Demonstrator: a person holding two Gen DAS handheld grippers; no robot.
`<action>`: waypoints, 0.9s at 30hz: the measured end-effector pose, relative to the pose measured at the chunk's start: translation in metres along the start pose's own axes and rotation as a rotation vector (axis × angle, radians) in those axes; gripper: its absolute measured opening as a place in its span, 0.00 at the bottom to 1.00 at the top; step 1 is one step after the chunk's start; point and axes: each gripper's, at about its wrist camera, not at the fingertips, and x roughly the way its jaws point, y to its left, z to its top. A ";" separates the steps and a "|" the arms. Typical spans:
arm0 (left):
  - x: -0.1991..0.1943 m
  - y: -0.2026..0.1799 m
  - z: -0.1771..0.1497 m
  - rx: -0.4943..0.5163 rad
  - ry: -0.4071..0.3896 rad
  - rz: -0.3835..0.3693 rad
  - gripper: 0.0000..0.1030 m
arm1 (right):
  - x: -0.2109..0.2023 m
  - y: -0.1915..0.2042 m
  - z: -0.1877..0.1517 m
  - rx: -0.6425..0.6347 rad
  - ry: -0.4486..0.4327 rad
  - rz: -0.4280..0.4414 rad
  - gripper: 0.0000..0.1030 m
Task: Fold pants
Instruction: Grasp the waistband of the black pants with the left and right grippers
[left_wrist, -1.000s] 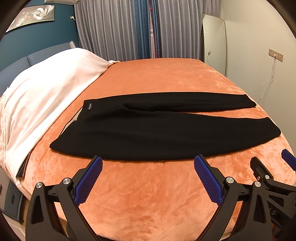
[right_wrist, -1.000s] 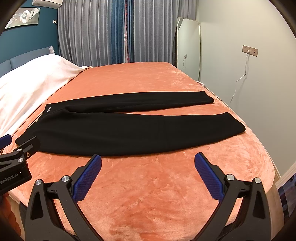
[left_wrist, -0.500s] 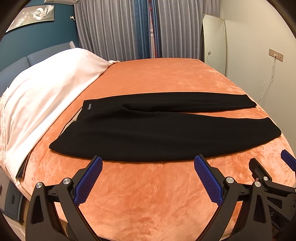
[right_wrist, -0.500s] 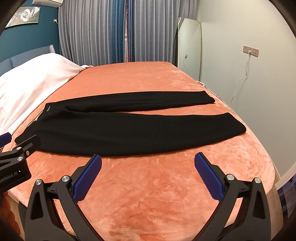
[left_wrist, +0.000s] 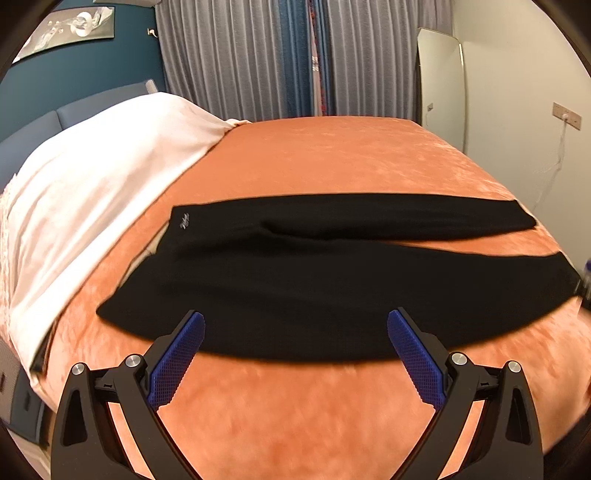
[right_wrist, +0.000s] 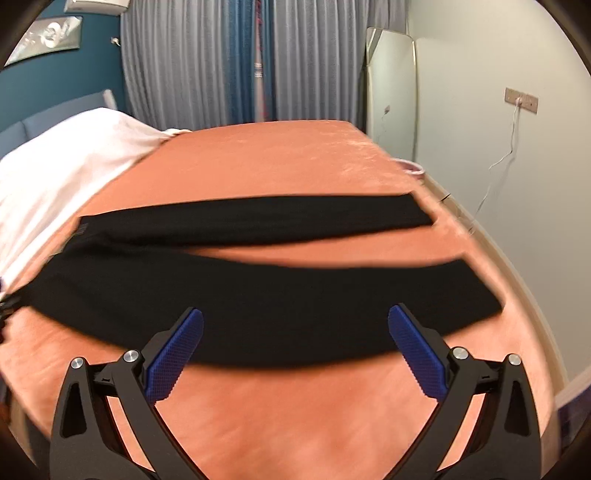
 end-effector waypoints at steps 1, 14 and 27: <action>0.011 0.003 0.007 -0.006 0.003 0.005 0.95 | 0.023 -0.021 0.018 -0.003 0.007 -0.025 0.96; 0.165 0.059 0.112 -0.070 0.000 0.140 0.95 | 0.284 -0.184 0.136 0.150 0.260 -0.071 0.96; 0.314 0.247 0.173 -0.143 0.167 0.406 0.95 | 0.349 -0.189 0.134 0.133 0.267 0.005 0.80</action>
